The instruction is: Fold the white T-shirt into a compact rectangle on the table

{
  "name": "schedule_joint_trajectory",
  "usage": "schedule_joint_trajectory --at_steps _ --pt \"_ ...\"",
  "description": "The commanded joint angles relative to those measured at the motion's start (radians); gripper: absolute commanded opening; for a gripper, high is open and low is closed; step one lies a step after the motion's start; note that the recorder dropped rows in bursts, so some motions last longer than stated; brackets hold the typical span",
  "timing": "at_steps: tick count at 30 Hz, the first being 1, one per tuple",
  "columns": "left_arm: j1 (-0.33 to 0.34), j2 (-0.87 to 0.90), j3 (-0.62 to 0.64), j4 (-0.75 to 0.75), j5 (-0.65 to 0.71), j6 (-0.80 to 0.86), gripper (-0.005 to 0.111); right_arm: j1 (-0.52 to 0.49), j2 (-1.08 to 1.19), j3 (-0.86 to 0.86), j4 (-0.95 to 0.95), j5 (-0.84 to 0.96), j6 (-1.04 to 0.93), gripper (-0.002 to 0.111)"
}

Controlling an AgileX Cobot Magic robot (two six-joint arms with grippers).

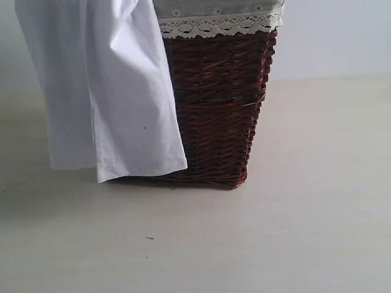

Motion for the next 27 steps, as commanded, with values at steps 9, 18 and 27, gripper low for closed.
schedule_joint_trajectory --at_steps 9,18,27 --pt "-0.002 0.003 -0.005 0.043 -0.030 0.051 0.000 0.003 -0.005 -0.006 -0.002 -0.013 0.004 0.000" --pt "-0.002 0.003 -0.005 0.066 -0.443 0.049 0.000 0.003 -0.005 -0.006 0.005 -0.202 0.004 0.000" --pt "-0.002 0.003 -0.005 0.066 -0.715 -0.126 0.000 0.003 -0.005 -0.006 0.022 -0.524 0.026 0.000"
